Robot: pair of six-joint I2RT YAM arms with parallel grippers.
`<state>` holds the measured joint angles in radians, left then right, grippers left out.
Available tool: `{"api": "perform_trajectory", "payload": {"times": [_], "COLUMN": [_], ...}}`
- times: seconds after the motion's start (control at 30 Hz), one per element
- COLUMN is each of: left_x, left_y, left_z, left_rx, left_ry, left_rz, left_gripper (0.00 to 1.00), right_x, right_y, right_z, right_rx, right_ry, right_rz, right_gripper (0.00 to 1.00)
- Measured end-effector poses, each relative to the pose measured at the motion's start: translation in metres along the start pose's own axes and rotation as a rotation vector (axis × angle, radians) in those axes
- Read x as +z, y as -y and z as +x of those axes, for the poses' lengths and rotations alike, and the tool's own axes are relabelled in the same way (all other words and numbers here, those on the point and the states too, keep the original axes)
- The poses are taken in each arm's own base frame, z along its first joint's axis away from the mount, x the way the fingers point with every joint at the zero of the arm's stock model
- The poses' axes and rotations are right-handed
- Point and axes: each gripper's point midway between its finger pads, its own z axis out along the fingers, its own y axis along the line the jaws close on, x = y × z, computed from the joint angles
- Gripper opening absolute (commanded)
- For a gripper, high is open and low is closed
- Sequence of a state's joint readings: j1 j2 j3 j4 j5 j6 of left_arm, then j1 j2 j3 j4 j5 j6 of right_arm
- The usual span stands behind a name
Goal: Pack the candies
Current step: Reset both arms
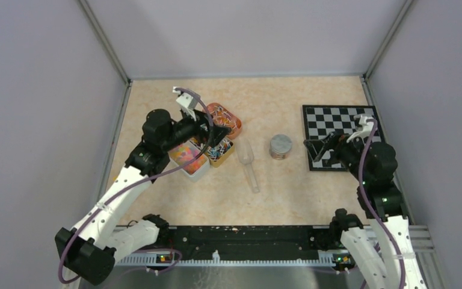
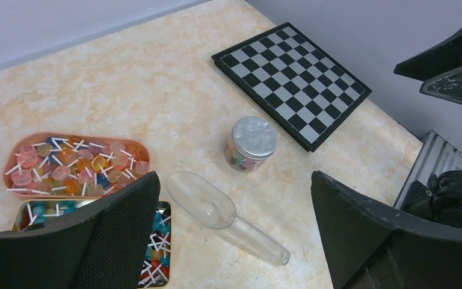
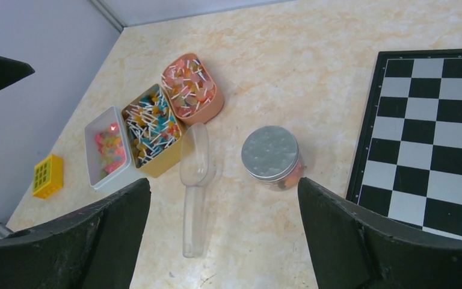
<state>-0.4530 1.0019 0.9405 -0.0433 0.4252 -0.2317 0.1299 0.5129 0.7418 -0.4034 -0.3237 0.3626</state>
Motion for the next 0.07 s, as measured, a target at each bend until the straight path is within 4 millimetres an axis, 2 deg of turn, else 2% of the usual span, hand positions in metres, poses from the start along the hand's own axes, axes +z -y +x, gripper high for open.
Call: {"api": "perform_trajectory", "payload": {"times": [0.07], "left_x": [0.0003], "left_y": [-0.0003], "left_z": [0.0002], "left_rx": [0.004], "left_ry": [0.002], "left_rz": [0.0], "left_gripper": [0.99], "right_x": [0.0008], "right_y": [0.0017], "right_z": [0.0001], "right_rx": [0.006], "right_ry": [0.0], "right_rz": [0.009], "right_gripper": [0.9]}}
